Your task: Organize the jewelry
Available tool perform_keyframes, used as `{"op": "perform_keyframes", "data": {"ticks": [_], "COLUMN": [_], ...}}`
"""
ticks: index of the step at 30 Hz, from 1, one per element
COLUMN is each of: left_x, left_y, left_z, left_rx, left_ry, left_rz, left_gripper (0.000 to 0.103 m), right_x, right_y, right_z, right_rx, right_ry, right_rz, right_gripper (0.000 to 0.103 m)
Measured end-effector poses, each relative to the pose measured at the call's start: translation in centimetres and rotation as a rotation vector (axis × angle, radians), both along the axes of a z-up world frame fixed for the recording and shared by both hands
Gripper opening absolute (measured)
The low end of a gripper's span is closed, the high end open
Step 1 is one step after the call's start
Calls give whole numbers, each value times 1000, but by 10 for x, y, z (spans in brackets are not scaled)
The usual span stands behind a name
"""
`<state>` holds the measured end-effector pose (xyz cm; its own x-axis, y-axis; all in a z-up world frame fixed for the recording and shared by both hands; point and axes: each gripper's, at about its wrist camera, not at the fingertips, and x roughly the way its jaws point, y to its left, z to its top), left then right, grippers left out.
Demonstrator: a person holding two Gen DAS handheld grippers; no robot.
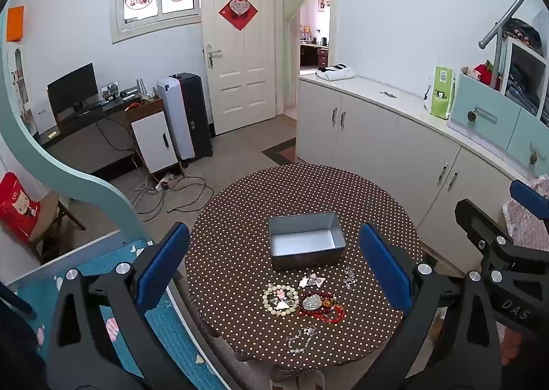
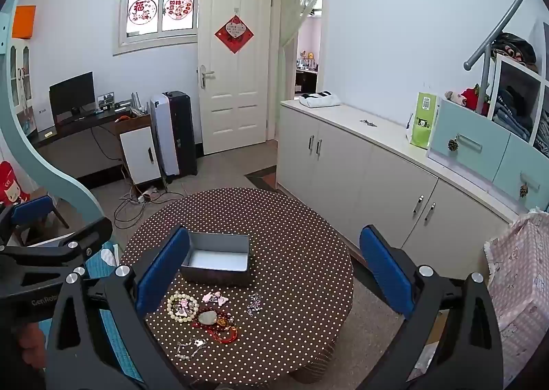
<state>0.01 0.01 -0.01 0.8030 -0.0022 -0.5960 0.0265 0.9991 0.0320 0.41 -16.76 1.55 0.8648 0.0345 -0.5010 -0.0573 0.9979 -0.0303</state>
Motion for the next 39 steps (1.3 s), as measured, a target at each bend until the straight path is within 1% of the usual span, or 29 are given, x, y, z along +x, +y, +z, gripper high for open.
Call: {"op": "perform_keyframes", "data": {"ticks": [10,11,14,15,16,27,39], "left_x": [1,1,1,1,3,5,4], "left_y": [1,1,2,2,4,9,4], "left_z": [-3,-2,-1,-1,-8,-16,-14], "left_rx": [3,3,5,5,4,7,23], "left_ry": [13,12,13,13,15,20,23], "left_rz": [-1,-1,0,0,-2,-14,-14], "left_gripper": [98,98,98,98,98,98,98], "right_x": [2,6,8,3,3,5,5], "right_y": [-3,1,0,5,7,8,7], "right_z": [-1,-5,-6,-6,-7,-12,-14], "right_rx": [14,10,14,9,7,11,3], "right_ry": [18,16,19,15,17,32,38], "right_rz": [-1,-6,-4,-9,-11,-19,-16], "right_gripper": [96,96,96,96,96,96,96]}}
